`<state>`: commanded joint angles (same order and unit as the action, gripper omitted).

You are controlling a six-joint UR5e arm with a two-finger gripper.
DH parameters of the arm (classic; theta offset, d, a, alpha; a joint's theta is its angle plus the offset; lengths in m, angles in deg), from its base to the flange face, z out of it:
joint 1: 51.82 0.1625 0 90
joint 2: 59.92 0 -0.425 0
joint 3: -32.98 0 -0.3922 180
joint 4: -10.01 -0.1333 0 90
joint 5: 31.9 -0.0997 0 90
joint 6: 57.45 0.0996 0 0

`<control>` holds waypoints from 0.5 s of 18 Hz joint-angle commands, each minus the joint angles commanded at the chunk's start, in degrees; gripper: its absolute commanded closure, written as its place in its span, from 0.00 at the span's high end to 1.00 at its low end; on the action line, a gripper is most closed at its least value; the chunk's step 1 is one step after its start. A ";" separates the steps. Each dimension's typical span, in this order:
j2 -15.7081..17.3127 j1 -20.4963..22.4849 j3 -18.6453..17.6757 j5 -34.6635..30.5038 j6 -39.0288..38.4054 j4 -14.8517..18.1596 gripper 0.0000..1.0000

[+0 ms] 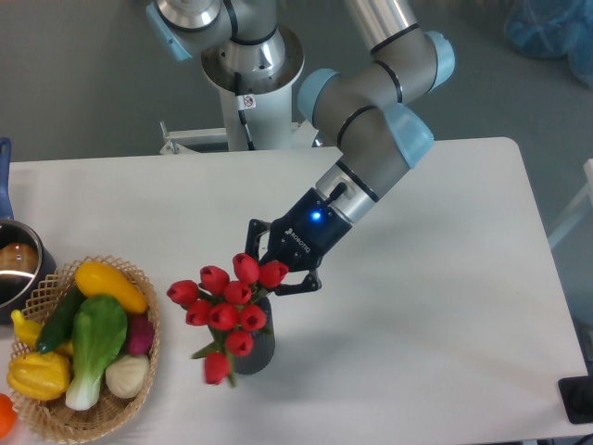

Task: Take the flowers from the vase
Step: 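Lift the gripped tulips straight up out of the black vase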

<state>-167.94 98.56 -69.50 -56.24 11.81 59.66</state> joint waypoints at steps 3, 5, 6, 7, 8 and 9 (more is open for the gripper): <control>0.09 0.09 0.17 1.22 0.00 0.00 0.00; 0.17 -0.09 0.79 2.89 -0.09 0.00 0.00; 0.26 -0.17 0.97 3.07 -0.17 0.00 0.00; 0.35 -0.17 0.97 3.08 -0.26 0.00 0.00; 0.35 -0.35 0.88 3.08 -0.26 0.00 0.00; 0.35 -0.44 0.88 3.08 -0.35 0.00 0.00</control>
<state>-167.59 98.12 -68.62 -53.17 11.46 59.66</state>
